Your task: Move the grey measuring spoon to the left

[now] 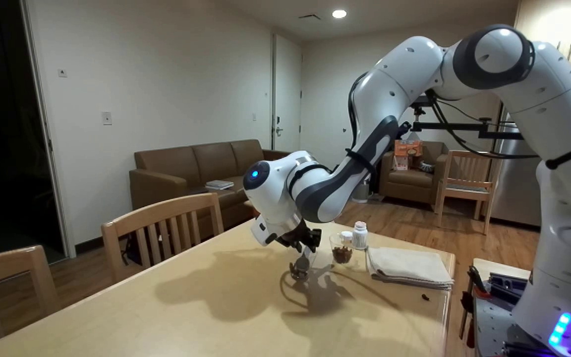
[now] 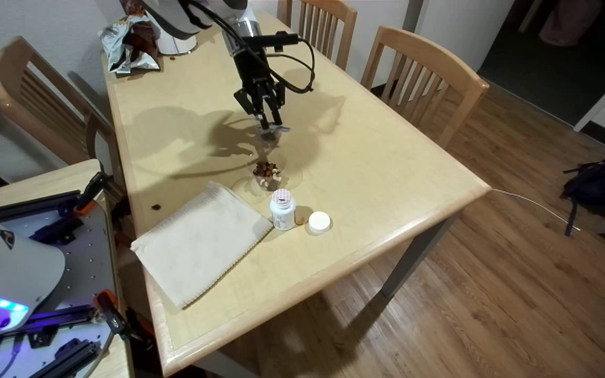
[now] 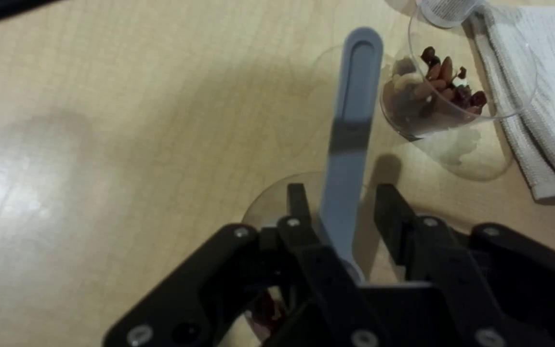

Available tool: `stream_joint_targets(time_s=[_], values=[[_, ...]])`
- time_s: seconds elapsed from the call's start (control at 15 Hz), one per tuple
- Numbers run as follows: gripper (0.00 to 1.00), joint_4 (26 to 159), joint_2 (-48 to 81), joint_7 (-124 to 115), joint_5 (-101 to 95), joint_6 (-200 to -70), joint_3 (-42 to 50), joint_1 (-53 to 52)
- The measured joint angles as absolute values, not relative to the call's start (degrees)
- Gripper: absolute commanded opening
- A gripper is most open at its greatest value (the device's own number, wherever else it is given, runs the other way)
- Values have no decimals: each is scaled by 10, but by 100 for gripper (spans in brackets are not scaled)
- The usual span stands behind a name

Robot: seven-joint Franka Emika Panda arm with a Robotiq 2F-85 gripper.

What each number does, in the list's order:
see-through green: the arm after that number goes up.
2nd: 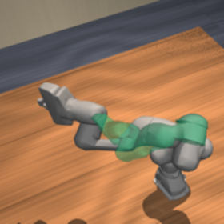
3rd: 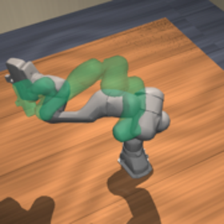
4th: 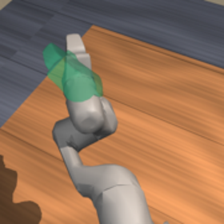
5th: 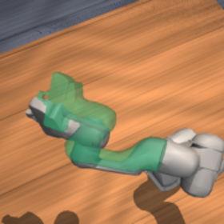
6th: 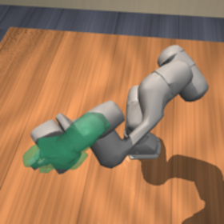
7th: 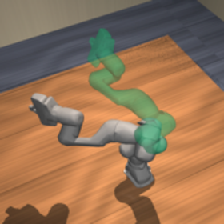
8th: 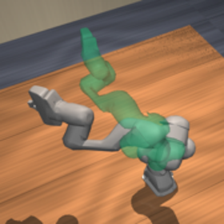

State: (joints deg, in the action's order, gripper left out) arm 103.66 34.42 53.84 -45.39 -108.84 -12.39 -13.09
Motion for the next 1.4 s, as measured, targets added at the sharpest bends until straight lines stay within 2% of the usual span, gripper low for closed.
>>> stream_joint_targets(time_s=[0.27,0.8,1.13,1.4], values=[[99,1034,344,538,-454,-1088,-124,-131],[100,1024,332,538,-416,-1129,-126,-125],[100,1030,305,545,-311,-1240,-131,-94],[100,1043,292,577,-201,-1277,-131,-59]])
